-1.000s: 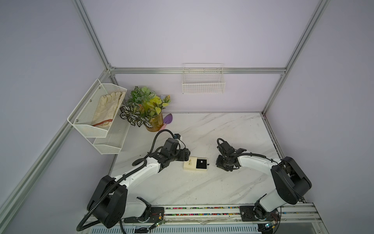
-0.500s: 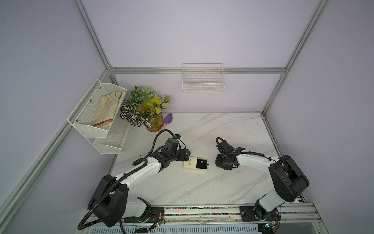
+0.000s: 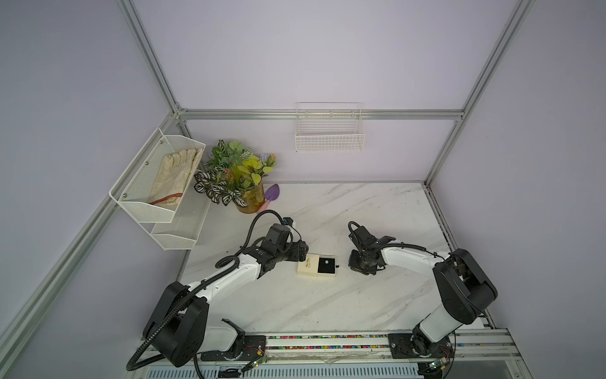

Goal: Place the earrings into the drawer-style jewelry box
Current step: Pick up the earring from the center of the board.

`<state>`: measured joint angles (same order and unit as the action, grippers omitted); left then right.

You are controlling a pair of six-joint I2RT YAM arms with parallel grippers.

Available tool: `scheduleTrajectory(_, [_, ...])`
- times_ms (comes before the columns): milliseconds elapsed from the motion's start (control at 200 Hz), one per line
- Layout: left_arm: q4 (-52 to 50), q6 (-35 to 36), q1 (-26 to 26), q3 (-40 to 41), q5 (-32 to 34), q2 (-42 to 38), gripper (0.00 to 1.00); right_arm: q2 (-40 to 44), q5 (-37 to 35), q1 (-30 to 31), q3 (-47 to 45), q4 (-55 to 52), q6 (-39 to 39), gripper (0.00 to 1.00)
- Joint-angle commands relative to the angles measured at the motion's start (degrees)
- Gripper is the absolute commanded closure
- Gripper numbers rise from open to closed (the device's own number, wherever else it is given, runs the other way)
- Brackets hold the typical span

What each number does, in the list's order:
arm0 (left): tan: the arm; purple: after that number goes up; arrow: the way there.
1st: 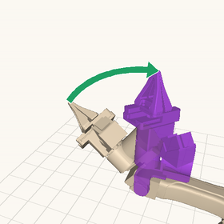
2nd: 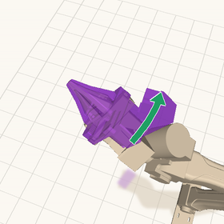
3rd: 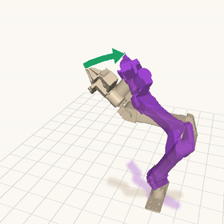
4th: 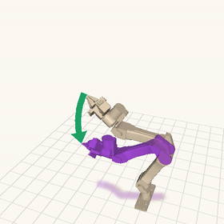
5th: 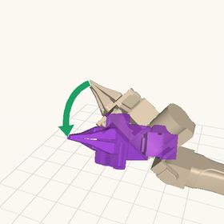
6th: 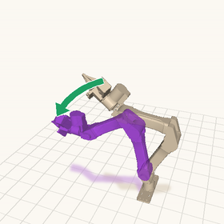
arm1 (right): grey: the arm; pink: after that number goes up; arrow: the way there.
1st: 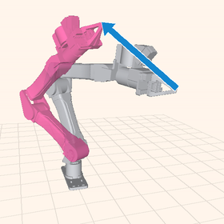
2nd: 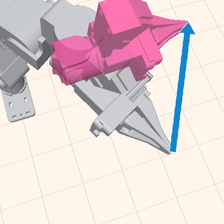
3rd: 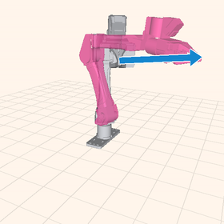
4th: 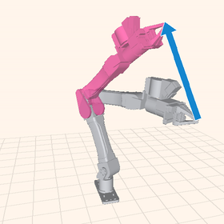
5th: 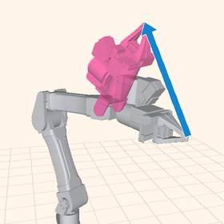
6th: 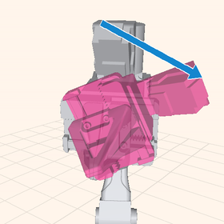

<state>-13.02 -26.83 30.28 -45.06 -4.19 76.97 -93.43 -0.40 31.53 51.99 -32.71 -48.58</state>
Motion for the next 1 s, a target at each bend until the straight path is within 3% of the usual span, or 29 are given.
scheduleTrajectory(0, [0.80,0.89,0.01,0.10,0.49,0.37,0.19,-1.09,-0.29,-0.24,0.63,-2.97,0.46,0.74])
scheduleTrajectory(650, [0.80,1.08,0.00,0.05,0.58,0.40,0.19,-4.72,-1.05,-0.15,2.18,-6.09,2.03,0.75])
scheduleTrajectory(995, [1.01,0.95,-0.03,0.61,0.84,0.16,0.19,-6.08,-1.00,0.16,2.24,-5.97,2.23,0.81])
